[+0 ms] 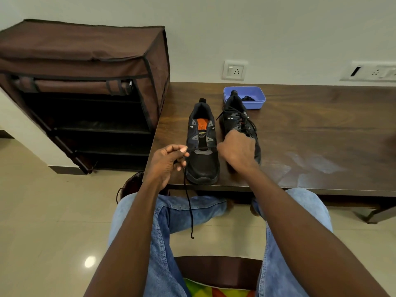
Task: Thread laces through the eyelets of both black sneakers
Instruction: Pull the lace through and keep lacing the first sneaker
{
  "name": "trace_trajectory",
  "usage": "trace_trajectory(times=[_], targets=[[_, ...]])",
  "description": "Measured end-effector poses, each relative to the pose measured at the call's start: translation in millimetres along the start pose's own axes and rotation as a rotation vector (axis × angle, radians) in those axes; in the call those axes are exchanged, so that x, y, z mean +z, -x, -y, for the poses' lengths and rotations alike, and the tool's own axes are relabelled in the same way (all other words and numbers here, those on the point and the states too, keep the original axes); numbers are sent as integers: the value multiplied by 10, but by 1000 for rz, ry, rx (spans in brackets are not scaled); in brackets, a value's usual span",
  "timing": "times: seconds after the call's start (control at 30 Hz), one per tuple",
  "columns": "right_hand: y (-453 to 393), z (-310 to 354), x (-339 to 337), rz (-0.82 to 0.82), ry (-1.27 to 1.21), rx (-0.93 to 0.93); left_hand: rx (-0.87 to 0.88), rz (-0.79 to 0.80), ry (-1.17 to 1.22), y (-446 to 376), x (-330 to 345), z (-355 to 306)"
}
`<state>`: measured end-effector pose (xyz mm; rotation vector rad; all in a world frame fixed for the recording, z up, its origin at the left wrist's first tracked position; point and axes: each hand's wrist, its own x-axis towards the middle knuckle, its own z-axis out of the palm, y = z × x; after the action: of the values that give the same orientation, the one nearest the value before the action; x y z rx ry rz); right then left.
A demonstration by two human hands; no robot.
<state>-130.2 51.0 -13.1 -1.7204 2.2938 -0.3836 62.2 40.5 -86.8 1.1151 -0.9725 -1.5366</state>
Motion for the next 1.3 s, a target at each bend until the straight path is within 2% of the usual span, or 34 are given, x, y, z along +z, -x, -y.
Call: trace_trajectory(times=[0.1,0.17,0.23,0.3,0.37,0.43,0.57,0.73,0.87,0.97,1.13,1.3], targets=[[16,-39,13,-56,113,-10,5,33,11,-9,30,13],[-16,-47,88,-89,190,-123,21,24,6,2,60,12],[-59,-1,160,3,-33,-264,41,19,-22,16,84,3],[-38,97,209,199,-364,-324,53,31,-59,27,97,-1],[-10,162,283,269,-438,-373,58,36,-84,23,98,9],[-8,186,347,214,-438,-365,51,66,-78,22,97,10],[-72,123,344,120,-434,-229,38,172,-41,-5,114,11],[-78,115,397,193,-450,-257,160,107,-168,-43,134,5],[-80,139,413,131,-496,-277,173,88,-224,-98,123,-35],[-85,152,434,99,-399,-323,156,100,-236,-154,126,-34],[-133,110,425,-179,-83,-291,249,-121,-375,-265,148,68],[-151,148,477,-164,-86,-310,277,-155,-456,-340,136,177]])
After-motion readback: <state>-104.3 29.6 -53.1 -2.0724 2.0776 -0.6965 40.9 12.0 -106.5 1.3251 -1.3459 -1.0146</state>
